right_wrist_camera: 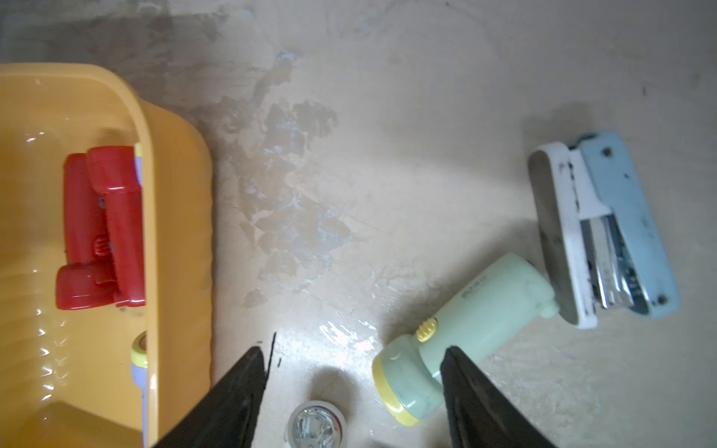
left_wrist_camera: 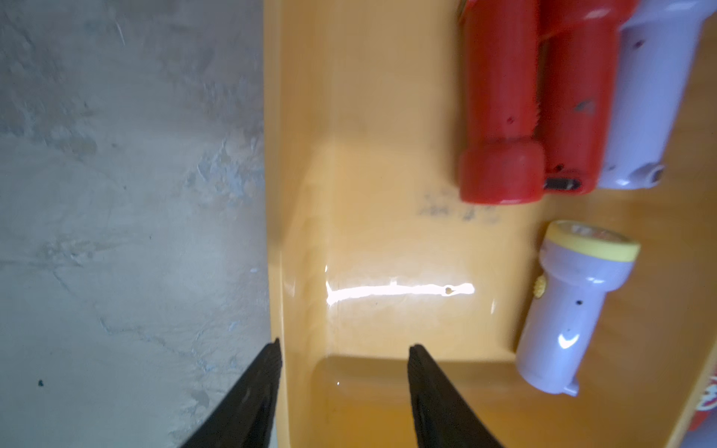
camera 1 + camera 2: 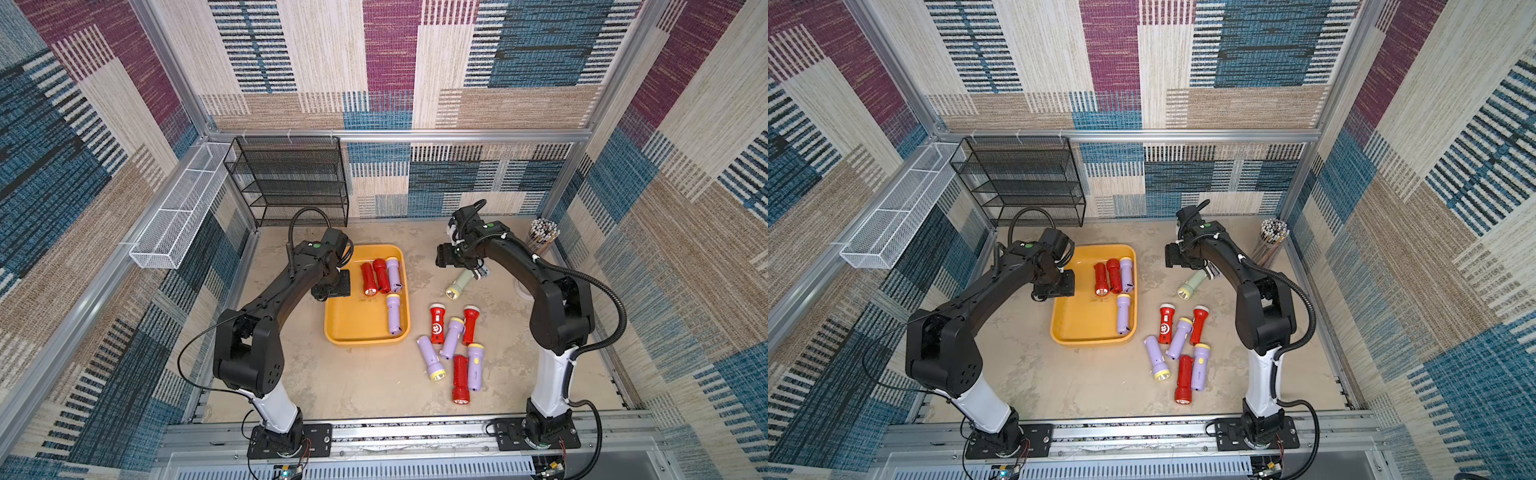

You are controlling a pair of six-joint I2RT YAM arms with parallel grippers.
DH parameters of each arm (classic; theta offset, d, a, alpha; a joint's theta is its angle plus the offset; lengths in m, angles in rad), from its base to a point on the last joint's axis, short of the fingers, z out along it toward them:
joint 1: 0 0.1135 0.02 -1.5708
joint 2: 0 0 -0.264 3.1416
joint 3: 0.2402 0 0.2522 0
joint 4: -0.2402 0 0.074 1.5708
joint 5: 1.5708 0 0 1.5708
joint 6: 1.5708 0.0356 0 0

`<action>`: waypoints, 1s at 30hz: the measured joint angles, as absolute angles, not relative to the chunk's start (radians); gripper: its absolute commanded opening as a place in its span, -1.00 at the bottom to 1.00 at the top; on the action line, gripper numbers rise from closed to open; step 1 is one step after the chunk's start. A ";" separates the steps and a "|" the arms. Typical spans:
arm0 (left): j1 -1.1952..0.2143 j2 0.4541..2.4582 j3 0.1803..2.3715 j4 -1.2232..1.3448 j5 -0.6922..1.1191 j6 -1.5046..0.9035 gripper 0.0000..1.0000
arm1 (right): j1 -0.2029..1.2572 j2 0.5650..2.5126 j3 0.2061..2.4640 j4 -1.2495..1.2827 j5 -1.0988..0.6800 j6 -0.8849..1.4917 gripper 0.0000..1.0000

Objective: Put the flashlights into the storage boxes
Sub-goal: Pick up the flashlight from the center of the board.

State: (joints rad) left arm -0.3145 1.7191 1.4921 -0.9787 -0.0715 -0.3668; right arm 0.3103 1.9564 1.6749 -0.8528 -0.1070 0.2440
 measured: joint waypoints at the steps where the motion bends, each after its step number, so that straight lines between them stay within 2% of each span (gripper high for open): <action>1: -0.318 1.731 1.529 -0.980 -0.071 -0.366 0.15 | 0.303 1.944 1.650 -0.852 -0.101 0.254 0.50; 6: -0.341 1.810 1.707 -0.982 -0.061 -0.357 0.16 | 0.284 1.893 1.537 -0.828 -0.095 0.301 0.53; 13: -0.377 1.903 1.851 -0.983 -0.019 -0.339 0.18 | 0.264 1.881 1.421 -0.776 -0.104 0.360 0.53; 22: -0.386 1.919 1.872 -0.984 0.003 -0.318 0.18 | 0.250 1.901 1.382 -0.700 -0.126 0.404 0.53; 30: -0.386 1.918 1.867 -0.985 0.002 -0.296 0.17 | 0.236 1.993 1.439 -0.671 -0.138 0.418 0.49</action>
